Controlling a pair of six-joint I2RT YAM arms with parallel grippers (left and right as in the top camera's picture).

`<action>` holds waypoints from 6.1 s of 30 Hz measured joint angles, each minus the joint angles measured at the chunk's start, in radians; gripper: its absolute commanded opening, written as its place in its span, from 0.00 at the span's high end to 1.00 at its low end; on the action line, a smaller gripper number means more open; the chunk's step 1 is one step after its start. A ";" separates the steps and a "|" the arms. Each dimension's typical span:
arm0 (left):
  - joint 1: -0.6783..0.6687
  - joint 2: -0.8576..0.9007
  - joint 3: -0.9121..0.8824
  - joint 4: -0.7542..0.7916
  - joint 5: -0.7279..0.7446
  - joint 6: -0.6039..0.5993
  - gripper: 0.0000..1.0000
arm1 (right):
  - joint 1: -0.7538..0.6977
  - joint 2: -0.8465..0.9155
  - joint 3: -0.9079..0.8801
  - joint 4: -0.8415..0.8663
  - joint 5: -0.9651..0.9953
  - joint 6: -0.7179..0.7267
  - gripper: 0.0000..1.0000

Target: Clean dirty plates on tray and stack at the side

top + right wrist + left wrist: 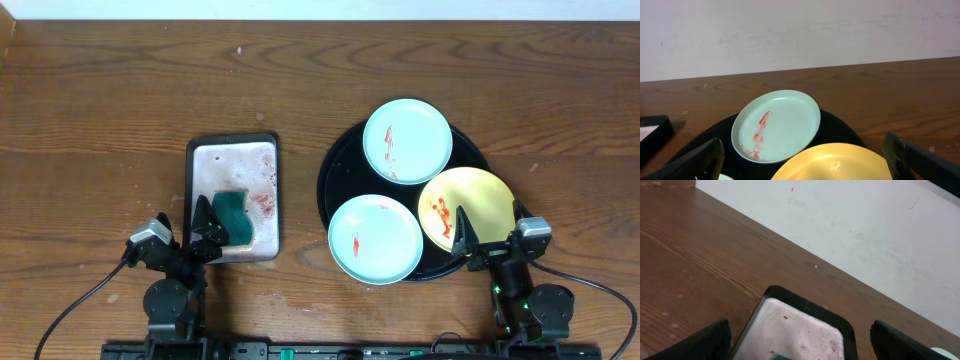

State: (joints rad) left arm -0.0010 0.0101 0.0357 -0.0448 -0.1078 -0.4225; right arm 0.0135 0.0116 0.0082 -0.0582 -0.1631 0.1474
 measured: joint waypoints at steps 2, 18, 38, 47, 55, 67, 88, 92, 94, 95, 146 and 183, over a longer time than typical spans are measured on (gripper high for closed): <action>0.000 0.000 0.000 0.000 0.000 0.000 0.11 | 0.000 0.000 0.000 0.000 0.000 0.000 0.01; 0.000 0.000 0.000 0.000 0.000 0.000 0.11 | 0.000 0.000 0.000 0.000 0.000 0.000 0.01; 0.000 0.000 0.000 0.000 0.000 0.000 0.11 | 0.000 0.000 0.000 0.000 0.000 0.000 0.01; 0.000 0.000 0.000 0.000 0.000 0.000 0.11 | 0.000 0.000 0.000 0.000 0.000 0.000 0.01; 0.000 0.000 0.000 0.000 0.000 0.000 0.11 | 0.000 0.000 0.000 0.000 0.000 0.000 0.01; 0.000 0.000 0.000 0.000 0.000 0.000 0.11 | 0.000 0.000 0.000 0.000 0.000 0.000 0.01; 0.000 0.000 0.000 0.000 0.000 0.000 0.11 | 0.000 0.000 0.000 0.000 0.000 0.000 0.01; 0.000 0.000 0.000 0.000 0.000 0.000 0.11 | 0.000 0.000 0.000 0.000 0.000 0.000 0.01; 0.000 0.000 0.000 0.000 0.000 0.000 0.11 | 0.000 0.000 0.000 0.000 0.000 0.000 0.01; 0.000 0.000 0.000 0.000 0.000 0.000 0.11 | 0.000 0.000 0.000 0.000 0.000 0.000 0.01; 0.000 1.010 1.210 -1.042 0.192 0.032 0.11 | 0.003 1.339 1.315 -0.908 -0.345 0.038 0.01; 0.000 1.095 1.210 -1.094 0.245 0.032 0.11 | 0.284 1.480 0.771 -0.497 -0.023 0.223 0.99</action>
State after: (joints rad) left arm -0.0010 1.1049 1.2457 -1.1389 0.1368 -0.3908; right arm 0.2974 1.4918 0.7795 -0.5556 -0.1864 0.3706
